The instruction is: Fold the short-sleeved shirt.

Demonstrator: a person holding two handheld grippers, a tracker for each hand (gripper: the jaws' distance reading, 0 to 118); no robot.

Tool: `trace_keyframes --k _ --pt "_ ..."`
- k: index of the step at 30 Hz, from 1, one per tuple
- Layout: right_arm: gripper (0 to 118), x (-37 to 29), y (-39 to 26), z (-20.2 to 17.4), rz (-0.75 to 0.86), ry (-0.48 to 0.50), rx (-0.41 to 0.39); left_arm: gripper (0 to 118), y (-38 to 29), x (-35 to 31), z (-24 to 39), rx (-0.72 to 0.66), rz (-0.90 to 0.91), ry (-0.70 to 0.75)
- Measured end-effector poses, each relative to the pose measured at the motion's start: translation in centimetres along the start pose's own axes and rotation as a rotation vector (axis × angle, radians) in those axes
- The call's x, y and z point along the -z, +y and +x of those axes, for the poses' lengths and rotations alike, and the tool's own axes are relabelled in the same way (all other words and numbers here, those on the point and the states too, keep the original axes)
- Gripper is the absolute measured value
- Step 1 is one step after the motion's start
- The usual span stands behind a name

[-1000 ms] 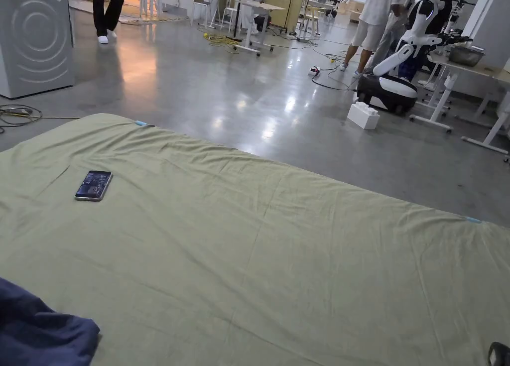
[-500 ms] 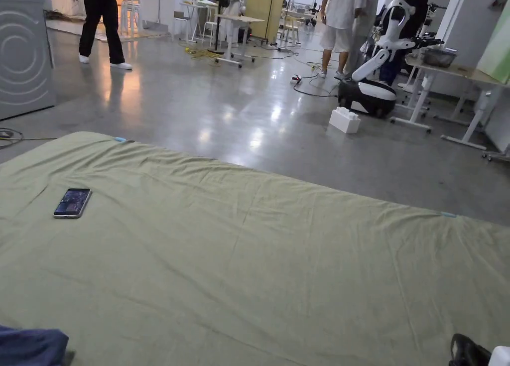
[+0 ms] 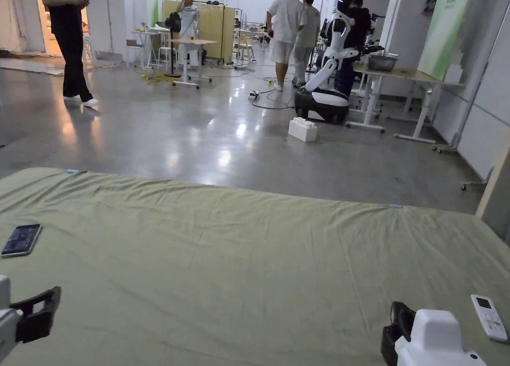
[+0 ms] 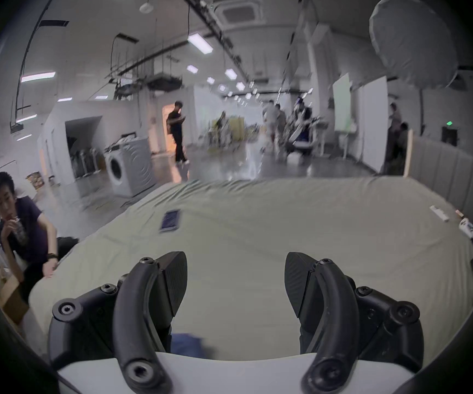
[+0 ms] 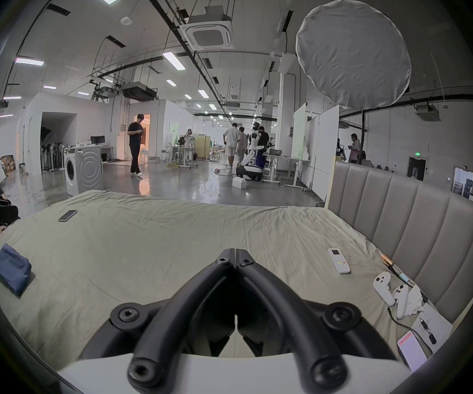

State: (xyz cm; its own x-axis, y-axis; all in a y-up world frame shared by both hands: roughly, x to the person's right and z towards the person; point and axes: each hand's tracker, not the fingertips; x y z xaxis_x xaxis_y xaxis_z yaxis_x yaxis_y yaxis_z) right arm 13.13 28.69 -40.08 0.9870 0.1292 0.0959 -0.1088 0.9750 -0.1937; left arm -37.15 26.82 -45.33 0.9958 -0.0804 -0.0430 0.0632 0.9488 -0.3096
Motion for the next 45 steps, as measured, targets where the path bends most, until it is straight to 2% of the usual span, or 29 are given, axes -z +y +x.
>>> trace_keyframes --k 4,9,11,15,18,27,45 --pt "0 -0.1 0.1 -0.1 0.033 -0.016 0.011 72 0.0 -0.7 6.9 -0.025 0.114 -0.038" --pt "0 -0.3 0.4 -0.1 0.062 -0.029 0.022 67 0.2 -1.1 13.5 -0.03 0.138 -0.084" --pt "0 -0.4 0.4 -0.2 0.09 -0.031 0.007 41 0.3 -1.1 15.0 -0.02 0.159 -0.084" --pt "0 -0.5 0.4 -0.5 0.085 -0.035 0.018 16 1.0 -1.8 16.8 -0.03 0.162 -0.076" --pt "0 -0.7 0.1 -0.5 0.076 -0.037 0.046 7 1.4 -2.3 16.6 -0.057 0.16 -0.084" --pt "0 -0.9 -0.2 -0.9 0.078 -0.029 0.066 4 0.5 -3.0 15.5 -0.06 0.141 -0.042" --pt "2 -1.4 -0.3 -0.8 0.084 -0.018 0.056 5 0.7 -3.8 16.3 -0.032 0.179 -0.031"
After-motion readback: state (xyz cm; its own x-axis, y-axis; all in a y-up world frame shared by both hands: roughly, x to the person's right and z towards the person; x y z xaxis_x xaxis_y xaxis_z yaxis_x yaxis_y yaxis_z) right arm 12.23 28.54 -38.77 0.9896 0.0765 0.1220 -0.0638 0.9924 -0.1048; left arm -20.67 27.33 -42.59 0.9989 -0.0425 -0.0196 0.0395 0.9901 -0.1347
